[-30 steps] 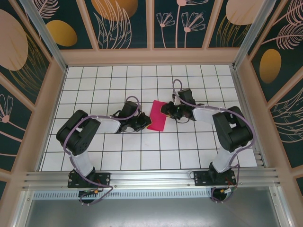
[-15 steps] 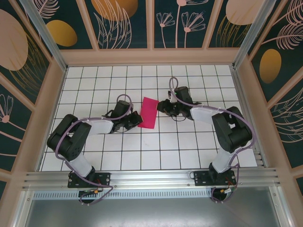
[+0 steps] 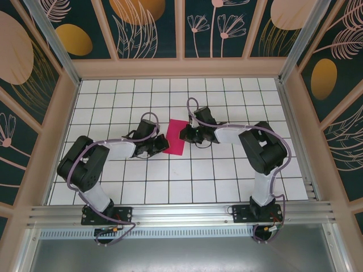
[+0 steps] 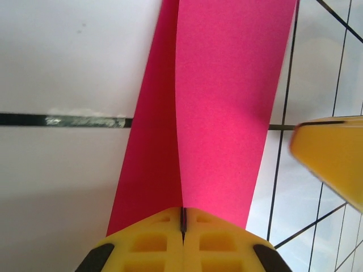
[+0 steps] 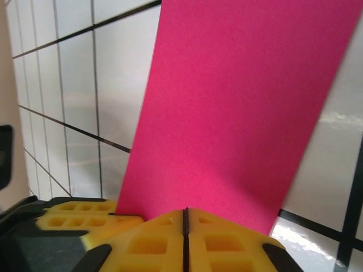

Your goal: Fold a paper plane with a square sheet of paper (pick it up from the middle)

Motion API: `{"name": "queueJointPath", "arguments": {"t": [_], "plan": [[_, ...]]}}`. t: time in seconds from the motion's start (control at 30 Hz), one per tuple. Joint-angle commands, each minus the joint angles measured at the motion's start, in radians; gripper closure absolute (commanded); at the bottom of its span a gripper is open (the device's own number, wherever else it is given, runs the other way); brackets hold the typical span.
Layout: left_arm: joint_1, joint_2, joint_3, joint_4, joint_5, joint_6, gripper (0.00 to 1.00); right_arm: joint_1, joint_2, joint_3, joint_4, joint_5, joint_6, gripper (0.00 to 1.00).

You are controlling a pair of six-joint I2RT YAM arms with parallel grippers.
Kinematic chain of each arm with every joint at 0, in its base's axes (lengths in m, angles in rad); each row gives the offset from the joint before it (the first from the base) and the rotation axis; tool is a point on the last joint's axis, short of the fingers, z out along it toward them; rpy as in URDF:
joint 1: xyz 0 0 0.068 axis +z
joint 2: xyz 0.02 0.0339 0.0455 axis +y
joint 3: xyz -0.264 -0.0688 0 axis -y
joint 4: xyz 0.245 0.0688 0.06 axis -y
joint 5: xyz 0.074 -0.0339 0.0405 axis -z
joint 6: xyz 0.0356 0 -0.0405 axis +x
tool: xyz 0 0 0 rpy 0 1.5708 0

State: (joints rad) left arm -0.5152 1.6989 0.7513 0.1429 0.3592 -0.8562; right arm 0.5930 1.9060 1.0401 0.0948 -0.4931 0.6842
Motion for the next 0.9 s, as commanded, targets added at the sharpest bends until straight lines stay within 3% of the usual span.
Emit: {"name": "queueJointPath", "arguments": {"t": [0.0,0.43,0.67,0.87], "plan": [[0.001,0.035,0.050,-0.039,0.035,0.037,0.95,0.003,0.024,0.041,-0.057,0.010,0.015,0.91],[0.001,0.054,0.045,-0.040,0.004,-0.001,0.92,-0.005,0.100,0.098,-0.182,0.011,-0.075,0.92],[0.000,0.021,0.036,0.034,0.083,-0.024,0.74,-0.008,0.101,0.079,-0.182,0.004,-0.071,0.92],[0.001,-0.016,-0.007,0.140,0.127,-0.047,0.71,-0.022,0.101,0.083,-0.189,-0.036,-0.072,0.93]]}}
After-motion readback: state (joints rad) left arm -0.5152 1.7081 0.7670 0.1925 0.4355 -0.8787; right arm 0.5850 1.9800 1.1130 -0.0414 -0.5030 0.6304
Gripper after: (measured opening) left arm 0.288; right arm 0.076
